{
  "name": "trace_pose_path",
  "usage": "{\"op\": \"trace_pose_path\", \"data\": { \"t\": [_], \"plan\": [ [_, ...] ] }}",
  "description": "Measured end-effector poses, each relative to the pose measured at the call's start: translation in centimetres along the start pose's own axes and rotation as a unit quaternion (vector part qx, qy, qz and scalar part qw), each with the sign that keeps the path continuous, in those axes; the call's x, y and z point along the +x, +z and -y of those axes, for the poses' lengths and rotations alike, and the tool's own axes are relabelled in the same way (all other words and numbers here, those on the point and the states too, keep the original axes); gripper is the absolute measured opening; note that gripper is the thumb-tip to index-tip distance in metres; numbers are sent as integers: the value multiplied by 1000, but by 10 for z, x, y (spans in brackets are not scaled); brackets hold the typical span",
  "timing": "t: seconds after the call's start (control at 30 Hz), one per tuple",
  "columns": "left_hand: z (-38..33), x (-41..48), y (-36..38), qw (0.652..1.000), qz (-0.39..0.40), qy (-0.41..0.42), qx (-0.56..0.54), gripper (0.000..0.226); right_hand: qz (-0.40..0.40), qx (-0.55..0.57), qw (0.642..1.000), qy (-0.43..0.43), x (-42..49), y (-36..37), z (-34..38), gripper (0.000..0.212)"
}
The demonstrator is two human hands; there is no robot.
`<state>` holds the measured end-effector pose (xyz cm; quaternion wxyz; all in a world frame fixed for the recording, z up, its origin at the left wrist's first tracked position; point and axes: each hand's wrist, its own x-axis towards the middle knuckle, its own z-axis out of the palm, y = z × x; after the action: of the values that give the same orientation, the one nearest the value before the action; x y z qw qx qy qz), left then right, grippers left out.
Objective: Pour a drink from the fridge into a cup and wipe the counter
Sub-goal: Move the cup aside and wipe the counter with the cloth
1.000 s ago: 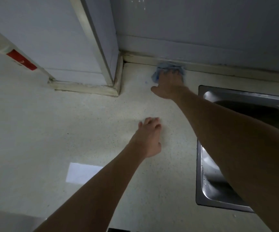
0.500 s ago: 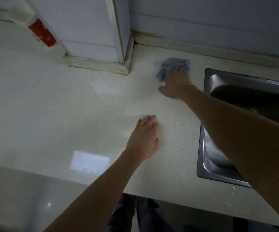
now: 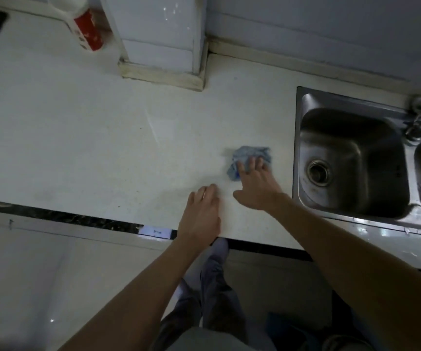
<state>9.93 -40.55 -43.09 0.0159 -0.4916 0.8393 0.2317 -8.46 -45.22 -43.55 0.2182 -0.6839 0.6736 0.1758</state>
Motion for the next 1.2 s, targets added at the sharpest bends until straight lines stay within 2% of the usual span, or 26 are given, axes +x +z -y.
{"op": "trace_pose_path", "data": {
  "t": [0.1,0.23,0.53,0.67,0.87,1.2],
  "plan": [
    [4,-22,0,999,24,-13,41,45,21,4,1000,17,-45,26,17,93],
    [19,-49,5,995,44,-26,84,57,29,17,999,40,-88,49,33,94],
    [46,-78,2,998,55,6,18,55,24,46,995,83,-133,72,79,87],
    [48,-71,-5,996,89,-7,-31,56,31,60,992,108,-129,68,91,88],
    [47,-66,-2,993,116,-1,2,68,31,83,990,111,-126,66,111,89],
    [52,-57,-14,996,92,-1,-11,43,25,84,994,73,-103,57,132,84]
  ]
}}
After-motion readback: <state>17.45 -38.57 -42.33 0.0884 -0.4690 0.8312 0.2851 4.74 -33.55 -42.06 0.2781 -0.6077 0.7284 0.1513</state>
